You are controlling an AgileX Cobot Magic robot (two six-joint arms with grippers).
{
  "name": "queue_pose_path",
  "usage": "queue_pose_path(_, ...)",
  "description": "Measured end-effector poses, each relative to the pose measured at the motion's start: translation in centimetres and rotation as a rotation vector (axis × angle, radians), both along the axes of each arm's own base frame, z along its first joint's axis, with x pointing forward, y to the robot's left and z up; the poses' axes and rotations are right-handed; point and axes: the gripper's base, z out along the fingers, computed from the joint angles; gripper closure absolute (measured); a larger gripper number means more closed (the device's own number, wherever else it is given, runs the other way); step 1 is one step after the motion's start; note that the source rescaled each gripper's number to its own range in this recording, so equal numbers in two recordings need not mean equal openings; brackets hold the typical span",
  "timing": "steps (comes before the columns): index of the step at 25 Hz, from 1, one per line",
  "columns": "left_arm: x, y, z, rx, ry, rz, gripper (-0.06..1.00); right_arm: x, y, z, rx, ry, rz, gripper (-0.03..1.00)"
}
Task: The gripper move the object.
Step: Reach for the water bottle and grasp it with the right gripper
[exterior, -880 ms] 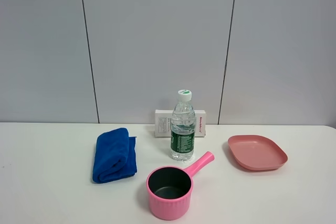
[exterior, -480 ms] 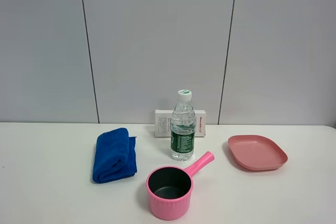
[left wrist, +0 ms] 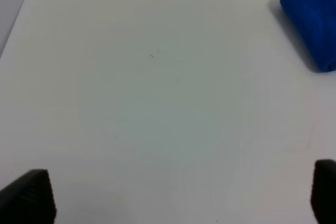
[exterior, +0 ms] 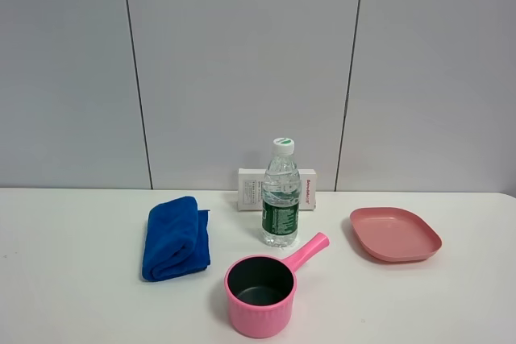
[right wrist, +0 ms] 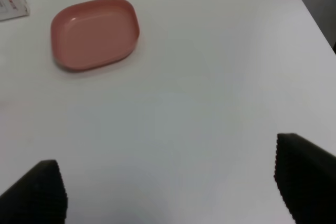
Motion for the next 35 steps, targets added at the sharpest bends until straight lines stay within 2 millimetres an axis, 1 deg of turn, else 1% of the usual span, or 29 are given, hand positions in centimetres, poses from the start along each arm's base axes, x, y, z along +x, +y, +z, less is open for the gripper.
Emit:
queue_pose_path(15,0.0,0.0,0.0,0.000,0.000,0.000,-0.06,0.0,0.0,0.0,-0.003,0.000,0.002,0.47)
queue_pose_path(17,0.0,0.0,0.0,0.000,0.000,0.000,-0.06,0.4,0.3,0.1,0.000,0.033,0.033,0.47)
queue_pose_path(19,0.0,0.0,0.0,0.000,0.000,0.000,-0.06,1.2,0.7,0.9,-0.024,0.075,0.102,0.47)
queue_pose_path(21,0.0,0.0,0.0,0.000,0.000,0.000,-0.06,2.3,1.5,3.0,-0.054,0.071,0.210,0.47)
queue_pose_path(23,0.0,0.0,0.0,0.000,0.000,0.000,-0.06,3.8,2.3,5.4,-0.046,0.013,0.305,0.47)
queue_pose_path(25,0.0,0.0,0.0,0.000,0.000,0.000,-0.06,5.6,3.2,7.7,0.010,-0.037,0.387,0.47)
queue_pose_path(27,0.0,0.0,0.0,0.000,0.000,0.000,-0.06,8.0,4.1,8.8,0.104,-0.039,0.447,0.47)
queue_pose_path(29,0.0,0.0,0.0,0.000,0.000,0.000,-0.06,10.4,5.1,8.9,0.205,-0.017,0.526,0.47)
queue_pose_path(30,0.0,0.0,0.0,0.000,0.000,0.000,-0.06,11.8,5.6,8.7,0.249,0.009,0.563,0.47)
queue_pose_path(32,0.0,0.0,0.0,0.000,0.000,0.000,-0.06,14.4,6.5,7.7,0.274,0.051,0.655,0.47)
queue_pose_path(35,0.0,0.0,0.0,0.000,0.000,0.000,-0.06,17.5,8.0,6.0,0.234,0.082,0.760,0.44)
